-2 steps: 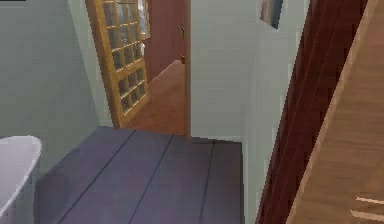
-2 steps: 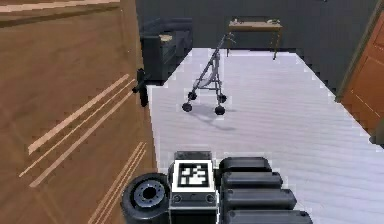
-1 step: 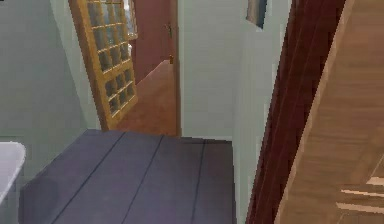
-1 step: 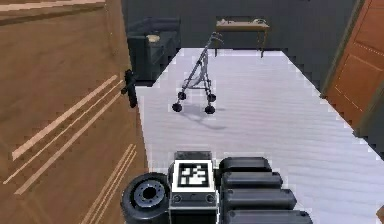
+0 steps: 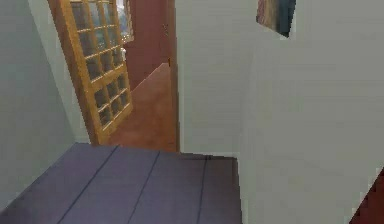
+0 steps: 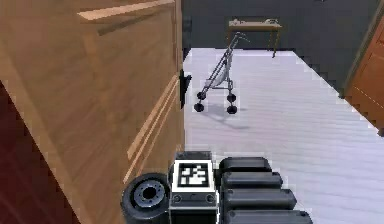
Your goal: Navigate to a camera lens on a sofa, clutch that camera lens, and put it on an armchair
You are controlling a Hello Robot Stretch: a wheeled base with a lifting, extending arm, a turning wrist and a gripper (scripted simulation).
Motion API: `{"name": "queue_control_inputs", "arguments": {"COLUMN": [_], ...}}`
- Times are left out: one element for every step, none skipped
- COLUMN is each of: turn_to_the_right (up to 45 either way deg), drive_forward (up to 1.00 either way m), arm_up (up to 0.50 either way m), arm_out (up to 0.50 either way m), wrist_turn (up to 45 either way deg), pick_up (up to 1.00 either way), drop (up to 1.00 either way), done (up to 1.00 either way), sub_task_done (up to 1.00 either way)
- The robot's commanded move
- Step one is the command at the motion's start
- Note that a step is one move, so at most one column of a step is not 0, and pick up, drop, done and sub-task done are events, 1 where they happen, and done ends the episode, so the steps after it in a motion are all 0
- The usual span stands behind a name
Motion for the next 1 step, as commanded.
{"name": "queue_control_inputs", "arguments": {"turn_to_the_right": [-15.0], "drive_forward": [0.00], "arm_up": [0.00], "arm_out": [0.00], "wrist_turn": [0.0], "pick_up": [0.00], "drop": [0.00], "done": [0.00], "sub_task_done": [0.00]}}
